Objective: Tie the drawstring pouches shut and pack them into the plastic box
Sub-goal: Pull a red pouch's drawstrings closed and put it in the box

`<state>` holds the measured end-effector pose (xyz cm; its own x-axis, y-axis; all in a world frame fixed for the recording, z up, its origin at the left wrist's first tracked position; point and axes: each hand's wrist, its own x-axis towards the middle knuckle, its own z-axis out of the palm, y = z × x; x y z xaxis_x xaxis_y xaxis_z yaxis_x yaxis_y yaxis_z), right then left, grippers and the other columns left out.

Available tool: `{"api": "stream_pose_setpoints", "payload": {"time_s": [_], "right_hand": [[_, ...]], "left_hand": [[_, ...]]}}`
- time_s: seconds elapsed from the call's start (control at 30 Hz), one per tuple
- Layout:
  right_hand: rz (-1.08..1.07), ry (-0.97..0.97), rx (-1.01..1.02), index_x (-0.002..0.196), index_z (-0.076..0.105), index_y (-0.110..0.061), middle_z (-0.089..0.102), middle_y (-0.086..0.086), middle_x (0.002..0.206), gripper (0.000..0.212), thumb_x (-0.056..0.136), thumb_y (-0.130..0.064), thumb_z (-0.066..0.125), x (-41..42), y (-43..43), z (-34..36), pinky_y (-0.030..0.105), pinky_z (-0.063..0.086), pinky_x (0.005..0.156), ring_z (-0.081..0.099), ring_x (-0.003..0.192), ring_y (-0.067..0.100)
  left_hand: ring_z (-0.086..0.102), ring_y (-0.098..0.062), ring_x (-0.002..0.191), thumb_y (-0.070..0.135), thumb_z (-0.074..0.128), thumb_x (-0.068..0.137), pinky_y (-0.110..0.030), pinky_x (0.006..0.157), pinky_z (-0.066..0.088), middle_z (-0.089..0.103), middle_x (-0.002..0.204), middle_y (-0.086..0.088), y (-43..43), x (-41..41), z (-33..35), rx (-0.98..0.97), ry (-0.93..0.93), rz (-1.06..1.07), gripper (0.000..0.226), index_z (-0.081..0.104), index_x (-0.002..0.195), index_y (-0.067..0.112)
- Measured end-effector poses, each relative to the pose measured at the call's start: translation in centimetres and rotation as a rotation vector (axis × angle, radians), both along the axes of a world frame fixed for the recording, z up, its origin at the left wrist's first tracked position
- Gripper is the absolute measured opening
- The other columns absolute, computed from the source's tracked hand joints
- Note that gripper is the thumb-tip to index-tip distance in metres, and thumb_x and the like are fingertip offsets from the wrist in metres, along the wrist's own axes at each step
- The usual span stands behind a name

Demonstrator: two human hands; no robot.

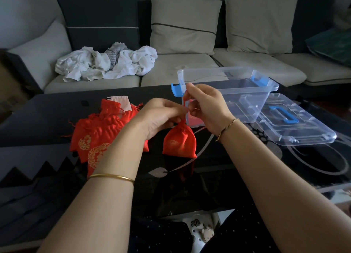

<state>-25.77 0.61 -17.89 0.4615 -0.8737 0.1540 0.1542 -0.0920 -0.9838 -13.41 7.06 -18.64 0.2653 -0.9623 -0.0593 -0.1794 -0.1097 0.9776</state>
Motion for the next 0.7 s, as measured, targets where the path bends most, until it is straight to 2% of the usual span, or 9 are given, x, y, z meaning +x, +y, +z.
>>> {"api": "stream_pose_setpoints", "payload": {"time_s": [0.13, 0.27, 0.37, 0.47, 0.53, 0.63, 0.7], "right_hand": [[-0.006, 0.103, -0.081, 0.072, 0.058, -0.009, 0.059, 0.008, 0.069, 0.032, 0.095, -0.029, 0.05, 0.0, 0.1, 0.1, 0.021, 0.037, 0.044, 0.042, 0.041, 0.009], [0.056, 0.243, 0.08, 0.083, 0.05, -0.01, 0.054, 0.008, 0.069, 0.034, 0.1, -0.037, 0.035, -0.3, 0.0, -0.3, 0.026, 0.035, 0.048, 0.046, 0.039, 0.013], [0.126, 0.24, 0.107, 0.089, 0.049, -0.007, 0.055, 0.012, 0.072, 0.017, 0.098, -0.016, 0.039, -0.5, 0.2, -0.4, 0.028, 0.039, 0.05, 0.051, 0.049, 0.018], [0.108, 0.232, 0.061, 0.083, 0.047, -0.009, 0.057, 0.011, 0.067, 0.014, 0.092, 0.0, 0.044, -0.7, 0.1, -0.3, 0.028, 0.044, 0.052, 0.055, 0.053, 0.018], [0.117, 0.281, -0.042, 0.085, 0.047, -0.01, 0.059, 0.011, 0.069, 0.014, 0.088, 0.002, 0.052, -0.9, 0.1, -0.5, 0.028, 0.047, 0.054, 0.056, 0.056, 0.017], [0.071, 0.426, -0.293, 0.089, 0.055, -0.007, 0.062, 0.008, 0.075, 0.016, 0.08, -0.008, 0.069, -1.0, 0.3, -1.0, 0.027, 0.053, 0.06, 0.06, 0.062, 0.014], [0.017, 0.475, -0.426, 0.089, 0.06, -0.006, 0.065, 0.01, 0.082, 0.019, 0.077, -0.013, 0.074, -0.9, 0.2, -1.2, 0.031, 0.053, 0.068, 0.061, 0.072, 0.019]], "left_hand": [[0.057, -0.002, 0.05, 0.02, 0.072, 0.08, -0.014, 0.047, 0.044, 0.062, 0.054, 0.004, -0.1, -0.1, -0.1, -0.024, -0.041, -0.001, 0.015, 0.07, 0.066, 0.019], [0.058, -0.002, 0.052, 0.025, 0.07, 0.081, -0.017, 0.051, 0.044, 0.064, 0.057, 0.005, -0.2, 0.0, -0.3, -0.052, -0.05, 0.026, 0.021, 0.07, 0.061, 0.022], [0.059, -0.002, 0.053, 0.021, 0.064, 0.087, -0.022, 0.056, 0.043, 0.066, 0.058, 0.008, -0.4, 0.1, -0.6, -0.087, -0.069, 0.063, 0.018, 0.066, 0.07, 0.023], [0.058, -0.002, 0.052, 0.019, 0.063, 0.089, -0.026, 0.059, 0.044, 0.065, 0.056, 0.009, -0.5, 0.0, -0.7, -0.114, -0.122, 0.139, 0.018, 0.065, 0.071, 0.023], [0.056, -0.003, 0.05, 0.016, 0.063, 0.088, -0.024, 0.056, 0.044, 0.064, 0.055, 0.007, -0.6, 0.0, -0.7, -0.135, -0.14, 0.185, 0.018, 0.065, 0.071, 0.021], [0.055, 0.0, 0.046, 0.013, 0.063, 0.087, -0.015, 0.046, 0.041, 0.063, 0.06, 0.002, -0.6, -0.2, -0.7, -0.152, -0.161, 0.222, 0.017, 0.064, 0.071, 0.019], [0.055, -0.003, 0.049, 0.014, 0.063, 0.088, -0.017, 0.048, 0.042, 0.063, 0.064, 0.0, -0.7, -0.3, -0.7, -0.149, -0.187, 0.237, 0.018, 0.064, 0.071, 0.021]]}}
